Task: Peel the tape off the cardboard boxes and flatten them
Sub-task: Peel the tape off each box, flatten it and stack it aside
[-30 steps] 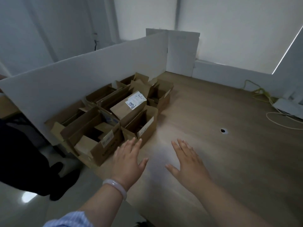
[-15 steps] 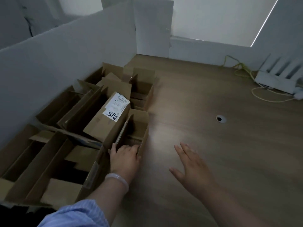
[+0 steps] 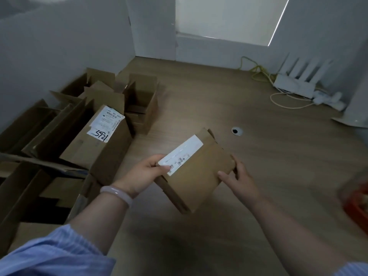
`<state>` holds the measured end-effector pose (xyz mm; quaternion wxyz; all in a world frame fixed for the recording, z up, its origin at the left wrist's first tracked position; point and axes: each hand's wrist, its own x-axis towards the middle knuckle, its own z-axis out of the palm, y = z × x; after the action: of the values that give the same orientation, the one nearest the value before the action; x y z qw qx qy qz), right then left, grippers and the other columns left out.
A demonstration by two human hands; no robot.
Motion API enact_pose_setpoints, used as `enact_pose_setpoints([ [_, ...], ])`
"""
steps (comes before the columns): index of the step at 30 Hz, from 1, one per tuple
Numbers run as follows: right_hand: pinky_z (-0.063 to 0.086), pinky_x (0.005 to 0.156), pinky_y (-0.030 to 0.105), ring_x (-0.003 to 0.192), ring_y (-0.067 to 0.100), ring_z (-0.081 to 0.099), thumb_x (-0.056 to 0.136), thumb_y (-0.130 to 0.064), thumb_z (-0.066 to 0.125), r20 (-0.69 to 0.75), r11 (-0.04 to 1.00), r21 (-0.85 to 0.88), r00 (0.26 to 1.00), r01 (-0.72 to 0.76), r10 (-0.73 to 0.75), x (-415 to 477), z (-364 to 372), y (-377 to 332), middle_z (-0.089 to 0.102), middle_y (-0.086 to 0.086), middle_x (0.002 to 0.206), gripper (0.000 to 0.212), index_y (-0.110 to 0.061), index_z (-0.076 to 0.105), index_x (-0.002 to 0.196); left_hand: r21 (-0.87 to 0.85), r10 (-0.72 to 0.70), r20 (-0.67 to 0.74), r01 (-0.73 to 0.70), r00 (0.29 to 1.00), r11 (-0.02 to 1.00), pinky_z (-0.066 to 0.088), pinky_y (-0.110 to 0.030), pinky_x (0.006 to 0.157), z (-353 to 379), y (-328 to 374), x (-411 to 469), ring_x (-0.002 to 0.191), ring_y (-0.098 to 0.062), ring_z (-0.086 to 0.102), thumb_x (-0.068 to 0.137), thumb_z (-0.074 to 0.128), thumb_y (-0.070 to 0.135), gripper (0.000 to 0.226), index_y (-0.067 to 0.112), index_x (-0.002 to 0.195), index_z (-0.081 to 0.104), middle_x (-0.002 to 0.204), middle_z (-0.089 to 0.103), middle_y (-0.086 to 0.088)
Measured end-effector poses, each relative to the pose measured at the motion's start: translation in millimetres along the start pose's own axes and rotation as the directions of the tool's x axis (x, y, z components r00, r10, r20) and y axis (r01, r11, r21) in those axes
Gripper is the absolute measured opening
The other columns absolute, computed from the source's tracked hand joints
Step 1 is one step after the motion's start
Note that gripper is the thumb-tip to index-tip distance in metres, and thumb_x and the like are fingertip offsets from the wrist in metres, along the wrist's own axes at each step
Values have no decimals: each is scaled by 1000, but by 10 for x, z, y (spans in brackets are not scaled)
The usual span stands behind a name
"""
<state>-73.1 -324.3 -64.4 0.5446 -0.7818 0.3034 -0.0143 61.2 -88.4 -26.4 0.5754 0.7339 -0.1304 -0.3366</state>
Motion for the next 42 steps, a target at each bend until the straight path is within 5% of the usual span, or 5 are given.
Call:
enact_pose_setpoints([
  [9, 43, 75, 20, 97, 12, 58, 79, -37, 72, -214, 996, 91, 976, -4, 23, -217, -201, 136, 61, -7, 105, 40, -23, 57, 114, -164, -91, -258, 49, 962, 985, 44, -29, 98, 401, -300, 195, 106, -15, 59, 83, 71, 32, 35, 29, 117, 61, 118, 60, -3],
  [19, 42, 74, 29, 91, 23, 60, 82, -43, 69, -402, 967, -28, 889, -253, 221, -128, -322, 428, 63, 0, 88, 30, -15, 61, 90, -362, -210, 90, 229, 973, 904, 35, -30, 108, 1055, -507, -12, 128, -14, 44, 85, 69, 30, 84, 24, 151, 17, 148, 34, 2],
  [24, 31, 103, 28, 128, 24, 39, 83, -39, 68, -290, 914, -386, 957, -126, 9, -204, -305, 580, 44, 10, 139, 64, -19, 43, 138, -81, -145, -139, 135, 980, 988, 46, -37, 101, 1073, -688, 141, 113, -16, 56, 86, 69, 18, 57, 15, 138, 46, 129, 56, -4],
  [28, 6, 119, 44, 146, 18, 10, 73, -77, 36, 83, 565, -786, 949, 249, -303, -295, -136, 627, 15, -6, 158, 82, -39, 28, 146, 26, -102, -226, 110, 969, 994, 53, -40, 90, 1132, -786, 276, 99, -14, 62, 79, 75, 31, 37, 26, 110, 57, 105, 64, 3],
  [42, 16, 116, 47, 146, 25, 13, 72, -65, 62, 236, 352, -885, 945, 305, -225, 141, -15, 776, 11, 4, 160, 94, -38, 16, 149, -20, -204, -99, 203, 974, 979, 51, -39, 93, 1193, -1154, 296, 99, -17, 62, 85, 67, 5, 44, 10, 127, 56, 113, 66, -7],
])
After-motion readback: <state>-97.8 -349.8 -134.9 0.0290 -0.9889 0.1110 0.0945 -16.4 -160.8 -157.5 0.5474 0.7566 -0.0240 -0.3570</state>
